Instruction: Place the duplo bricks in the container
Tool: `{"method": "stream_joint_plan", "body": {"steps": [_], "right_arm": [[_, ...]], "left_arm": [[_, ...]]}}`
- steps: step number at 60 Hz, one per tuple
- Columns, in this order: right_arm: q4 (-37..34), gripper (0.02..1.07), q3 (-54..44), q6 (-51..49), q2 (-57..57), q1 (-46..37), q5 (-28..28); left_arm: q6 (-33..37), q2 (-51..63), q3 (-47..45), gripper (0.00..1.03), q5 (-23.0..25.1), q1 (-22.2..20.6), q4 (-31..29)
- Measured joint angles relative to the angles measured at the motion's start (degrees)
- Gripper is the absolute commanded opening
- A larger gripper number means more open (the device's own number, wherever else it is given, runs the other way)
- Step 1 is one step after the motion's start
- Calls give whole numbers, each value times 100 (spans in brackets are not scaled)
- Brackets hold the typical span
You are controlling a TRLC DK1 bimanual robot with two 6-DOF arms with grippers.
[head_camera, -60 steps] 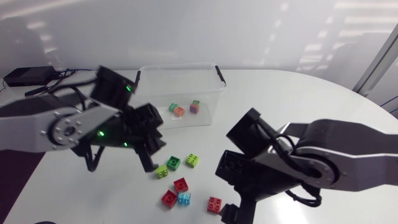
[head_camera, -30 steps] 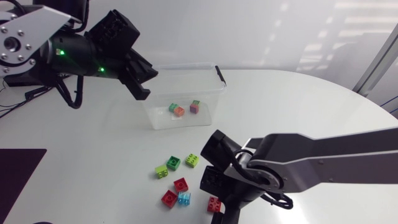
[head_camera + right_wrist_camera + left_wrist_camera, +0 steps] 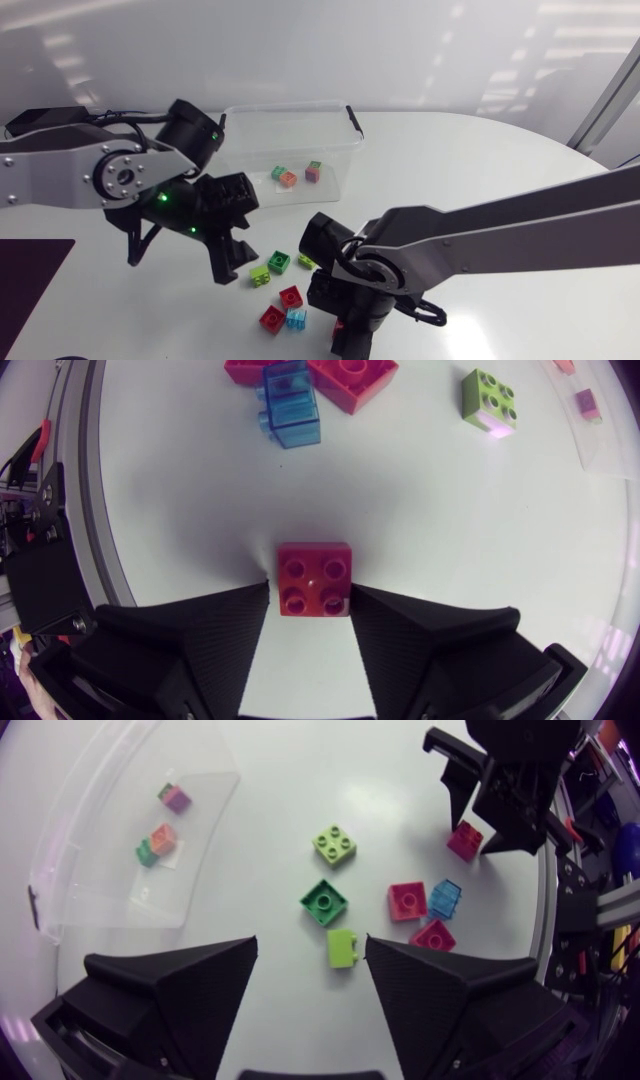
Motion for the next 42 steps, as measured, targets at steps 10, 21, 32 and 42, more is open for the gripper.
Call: {"method": "stream_joint_plan", "body": {"steps": [10,21,32,42], "right_arm": [[-295,29,24,2,-321,-9,20],[-813,29,404,-4,-1075,-358,68],[-951,30,1032,-44,-1528,-824,129],[-986,29,1567,-44,-1626,-1084,127]], "left_arm": [[31,304,-328,92,42,-240,229],[28,835,-605,92,59,-417,575],[28,1261,-627,86,59,-415,977],[24,1547,-612,30,153,-326,1261]]}}
